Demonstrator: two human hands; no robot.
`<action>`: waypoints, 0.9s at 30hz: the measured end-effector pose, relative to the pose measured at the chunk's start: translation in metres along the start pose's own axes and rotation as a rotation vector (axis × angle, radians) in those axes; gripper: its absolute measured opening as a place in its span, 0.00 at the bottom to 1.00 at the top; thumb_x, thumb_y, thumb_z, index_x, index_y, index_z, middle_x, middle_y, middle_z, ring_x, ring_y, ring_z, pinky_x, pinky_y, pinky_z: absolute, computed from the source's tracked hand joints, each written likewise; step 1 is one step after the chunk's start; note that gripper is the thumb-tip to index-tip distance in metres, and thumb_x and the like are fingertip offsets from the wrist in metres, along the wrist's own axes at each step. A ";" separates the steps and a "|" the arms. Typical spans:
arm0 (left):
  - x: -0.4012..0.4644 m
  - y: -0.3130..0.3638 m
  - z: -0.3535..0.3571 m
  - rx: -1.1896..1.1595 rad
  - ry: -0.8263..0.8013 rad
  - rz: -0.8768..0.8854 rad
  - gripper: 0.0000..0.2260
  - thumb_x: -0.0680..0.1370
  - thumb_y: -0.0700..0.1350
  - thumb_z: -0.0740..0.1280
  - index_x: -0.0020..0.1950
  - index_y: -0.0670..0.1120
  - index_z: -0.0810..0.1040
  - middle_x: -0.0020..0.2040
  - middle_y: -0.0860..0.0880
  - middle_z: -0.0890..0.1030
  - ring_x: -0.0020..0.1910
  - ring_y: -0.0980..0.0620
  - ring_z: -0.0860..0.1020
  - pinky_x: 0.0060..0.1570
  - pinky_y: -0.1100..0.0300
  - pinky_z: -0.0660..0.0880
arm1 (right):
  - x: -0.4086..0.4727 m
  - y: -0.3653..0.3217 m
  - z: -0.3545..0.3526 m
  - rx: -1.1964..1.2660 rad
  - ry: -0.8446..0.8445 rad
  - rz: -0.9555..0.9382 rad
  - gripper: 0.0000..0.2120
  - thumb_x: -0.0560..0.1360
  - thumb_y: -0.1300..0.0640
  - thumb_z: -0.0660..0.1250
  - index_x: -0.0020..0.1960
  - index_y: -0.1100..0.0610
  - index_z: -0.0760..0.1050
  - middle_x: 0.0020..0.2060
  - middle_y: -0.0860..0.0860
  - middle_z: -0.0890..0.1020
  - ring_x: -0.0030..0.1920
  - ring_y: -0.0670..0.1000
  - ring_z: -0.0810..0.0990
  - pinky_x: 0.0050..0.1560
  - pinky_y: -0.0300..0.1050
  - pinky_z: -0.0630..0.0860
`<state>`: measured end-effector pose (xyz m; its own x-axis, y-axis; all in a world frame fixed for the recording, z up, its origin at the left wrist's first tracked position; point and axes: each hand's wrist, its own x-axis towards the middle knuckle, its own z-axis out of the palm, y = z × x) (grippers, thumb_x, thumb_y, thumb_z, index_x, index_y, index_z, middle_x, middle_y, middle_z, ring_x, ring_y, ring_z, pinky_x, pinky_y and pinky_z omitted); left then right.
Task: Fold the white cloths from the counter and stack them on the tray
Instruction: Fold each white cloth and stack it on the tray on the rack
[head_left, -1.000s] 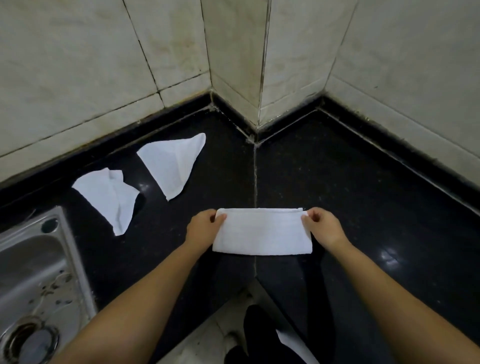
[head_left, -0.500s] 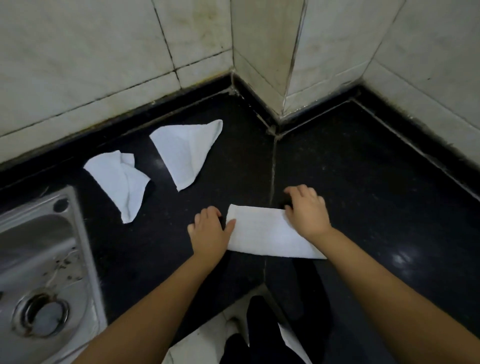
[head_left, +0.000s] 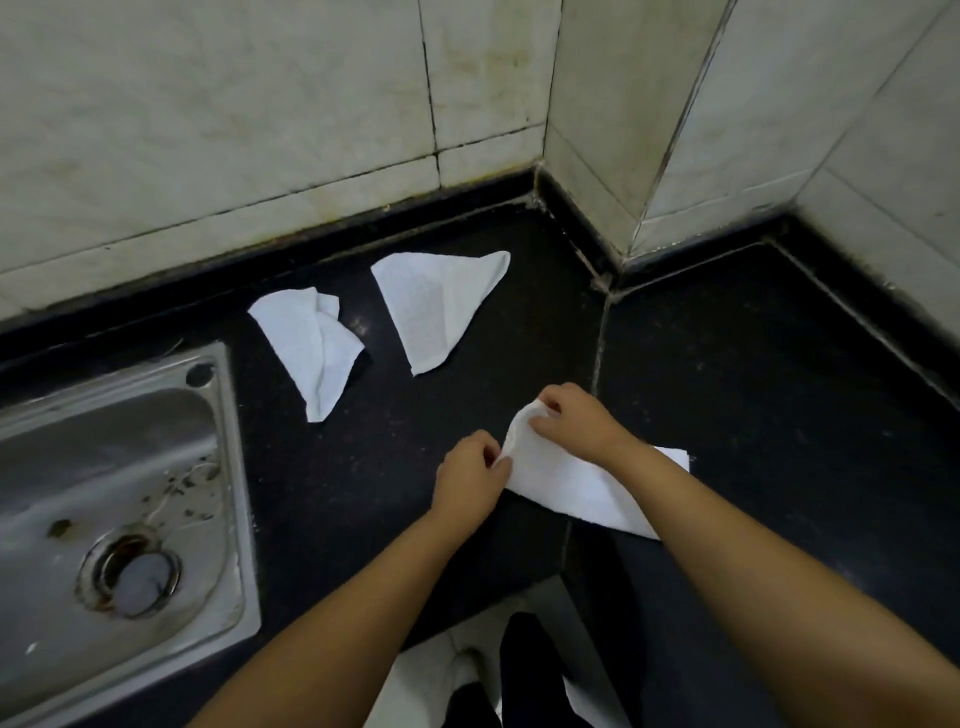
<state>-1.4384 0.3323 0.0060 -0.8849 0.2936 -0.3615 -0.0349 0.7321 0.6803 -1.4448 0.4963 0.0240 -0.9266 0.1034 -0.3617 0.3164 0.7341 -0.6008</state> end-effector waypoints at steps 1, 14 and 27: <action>0.004 0.008 -0.009 -0.128 0.007 0.018 0.01 0.77 0.43 0.66 0.46 0.46 0.74 0.43 0.51 0.76 0.42 0.54 0.75 0.42 0.63 0.73 | -0.002 -0.002 -0.015 0.101 0.030 -0.002 0.06 0.76 0.57 0.65 0.50 0.59 0.74 0.41 0.49 0.73 0.44 0.49 0.73 0.42 0.39 0.70; 0.005 0.067 -0.127 -0.513 0.137 0.359 0.07 0.76 0.38 0.67 0.43 0.49 0.79 0.41 0.56 0.80 0.42 0.60 0.78 0.46 0.70 0.73 | -0.028 -0.066 -0.086 0.603 0.216 -0.223 0.03 0.75 0.64 0.66 0.47 0.57 0.75 0.40 0.49 0.80 0.43 0.45 0.78 0.49 0.39 0.73; -0.034 -0.063 -0.057 -0.203 -0.465 0.066 0.05 0.76 0.40 0.69 0.43 0.50 0.78 0.39 0.51 0.80 0.39 0.57 0.77 0.44 0.66 0.72 | -0.096 0.014 0.042 0.367 -0.295 0.031 0.03 0.74 0.60 0.69 0.43 0.55 0.76 0.37 0.49 0.78 0.38 0.45 0.75 0.41 0.36 0.71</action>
<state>-1.4326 0.2414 0.0114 -0.5893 0.6118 -0.5277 -0.1166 0.5820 0.8048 -1.3431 0.4683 0.0206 -0.8347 -0.1129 -0.5389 0.4435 0.4423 -0.7795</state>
